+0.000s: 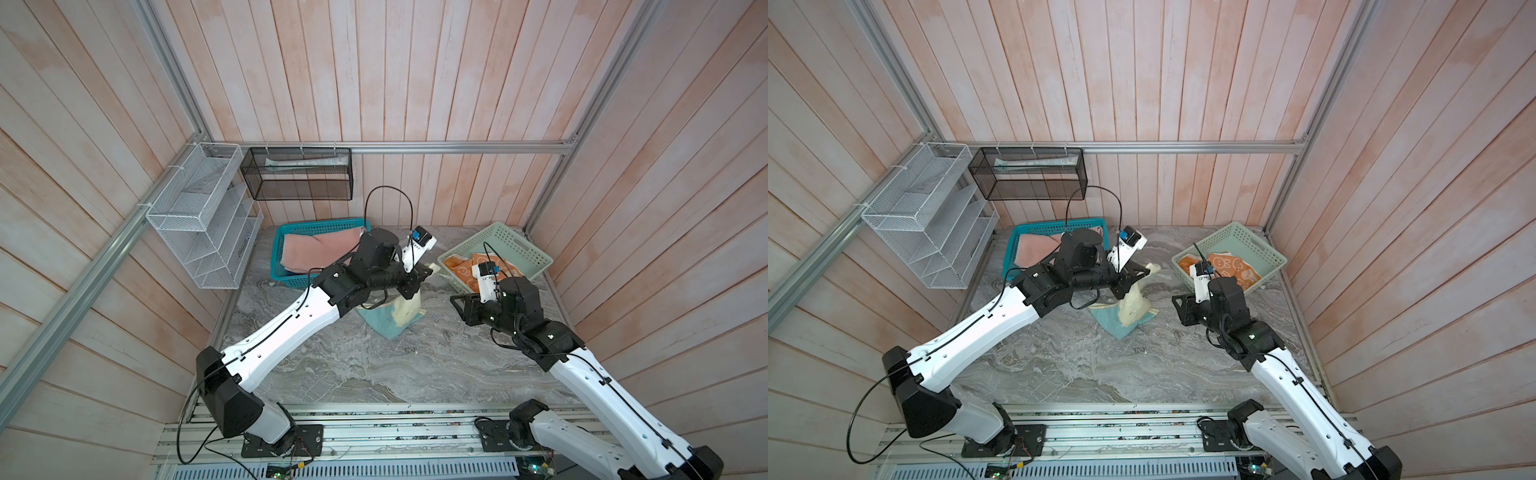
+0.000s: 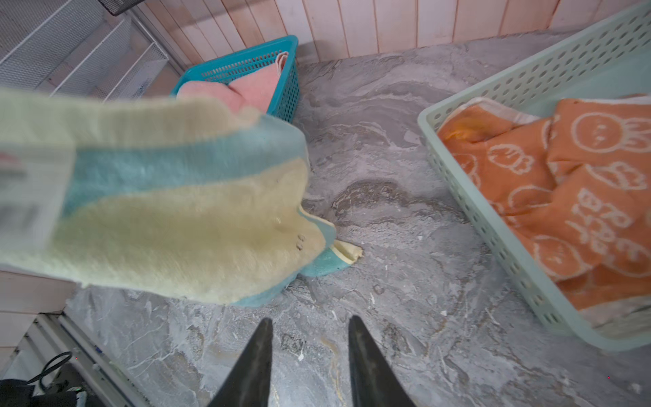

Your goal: Fold and stack the towels

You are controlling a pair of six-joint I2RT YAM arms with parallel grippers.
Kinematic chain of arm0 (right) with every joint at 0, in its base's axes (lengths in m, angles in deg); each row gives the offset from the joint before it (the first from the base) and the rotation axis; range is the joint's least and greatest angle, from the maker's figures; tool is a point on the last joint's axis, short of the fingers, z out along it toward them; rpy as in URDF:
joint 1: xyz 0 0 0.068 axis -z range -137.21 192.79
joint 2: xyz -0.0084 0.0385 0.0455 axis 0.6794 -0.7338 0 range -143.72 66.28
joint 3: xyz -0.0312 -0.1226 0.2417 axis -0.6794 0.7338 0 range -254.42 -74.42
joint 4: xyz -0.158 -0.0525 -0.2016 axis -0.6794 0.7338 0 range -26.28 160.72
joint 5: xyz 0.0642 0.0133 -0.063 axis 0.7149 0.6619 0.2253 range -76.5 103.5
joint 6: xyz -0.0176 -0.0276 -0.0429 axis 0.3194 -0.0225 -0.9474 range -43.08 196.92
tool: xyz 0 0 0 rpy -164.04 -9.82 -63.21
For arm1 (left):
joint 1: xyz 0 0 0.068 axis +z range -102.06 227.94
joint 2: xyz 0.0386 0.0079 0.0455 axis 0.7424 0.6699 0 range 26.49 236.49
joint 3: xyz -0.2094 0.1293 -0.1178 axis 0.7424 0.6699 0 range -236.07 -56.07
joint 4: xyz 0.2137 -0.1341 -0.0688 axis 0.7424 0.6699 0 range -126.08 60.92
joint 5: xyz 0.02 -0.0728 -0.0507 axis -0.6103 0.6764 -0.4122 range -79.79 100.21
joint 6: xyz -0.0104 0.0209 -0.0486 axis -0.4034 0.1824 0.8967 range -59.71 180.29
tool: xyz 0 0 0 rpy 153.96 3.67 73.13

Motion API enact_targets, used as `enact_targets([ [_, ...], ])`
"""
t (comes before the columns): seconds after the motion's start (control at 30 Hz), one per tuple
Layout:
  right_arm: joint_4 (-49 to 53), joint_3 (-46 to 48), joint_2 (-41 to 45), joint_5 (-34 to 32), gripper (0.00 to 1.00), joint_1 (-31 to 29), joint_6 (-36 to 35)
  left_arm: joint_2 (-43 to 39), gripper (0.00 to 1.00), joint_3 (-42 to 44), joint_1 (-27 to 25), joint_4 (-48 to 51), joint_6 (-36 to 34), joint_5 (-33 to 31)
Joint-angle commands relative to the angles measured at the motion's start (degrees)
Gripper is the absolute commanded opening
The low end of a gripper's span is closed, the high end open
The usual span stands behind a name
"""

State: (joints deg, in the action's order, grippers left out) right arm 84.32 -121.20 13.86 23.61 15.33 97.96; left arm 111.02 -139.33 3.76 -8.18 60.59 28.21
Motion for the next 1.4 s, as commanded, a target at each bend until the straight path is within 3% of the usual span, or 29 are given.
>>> enact_targets([
  [0.0,-5.3,2.0,-2.4,4.0,0.44,0.6,0.2,-6.2,0.00,13.9,6.7,1.4,8.3,2.5],
  [0.1,-6.7,2.9,-8.6,4.8,0.46,0.7,1.4,-10.3,0.00,29.0,14.5,-1.5,20.7,1.5],
  [0.17,-7.9,2.4,-14.7,6.7,0.46,0.7,2.2,-11.7,0.00,37.5,19.4,-3.4,28.1,4.3],
  [0.27,-9.8,0.2,-23.9,10.7,0.47,0.7,2.5,-12.7,0.00,44.0,20.9,-6.6,32.4,5.2],
  [0.43,-9.7,-4.9,-34.7,17.9,0.48,-0.7,-0.9,-11.1,0.00,44.4,21.0,-6.9,33.3,4.6],
  [0.5,-9.6,-4.3,-34.3,15.5,0.49,-3.3,-4.4,-10.1,0.00,43.4,21.0,-6.4,32.8,4.0],
  [0.6,-8.9,-0.6,-30.3,3.2,0.50,-10.6,-10.0,-8.5,0.00,41.6,21.1,-5.5,32.1,3.6],
  [0.77,-10.2,7.9,-22.7,-7.6,0.53,-21.0,-10.0,-6.3,0.00,39.4,21.6,-5.3,31.7,4.0],
  [1.0,-13.2,11.1,-23.8,-11.5,0.69,-30.4,-7.2,-4.1,0.00,36.4,22.0,-4.5,31.6,4.2],
  [1.17,-14.3,8.3,-31.9,-13.9,0.70,-34.5,-6.4,-3.6,0.00,35.7,22.0,-4.1,31.8,4.4],
  [1.3,-11.8,5.7,-37.3,-19.7,0.65,-35.2,-4.3,-4.2,0.00,35.4,22.0,-3.3,31.9,4.4],
  [1.37,-9.6,4.6,-38.1,-23.6,0.47,-35.5,-3.7,-5.1,0.00,34.8,21.9,-2.4,31.5,3.9],
])
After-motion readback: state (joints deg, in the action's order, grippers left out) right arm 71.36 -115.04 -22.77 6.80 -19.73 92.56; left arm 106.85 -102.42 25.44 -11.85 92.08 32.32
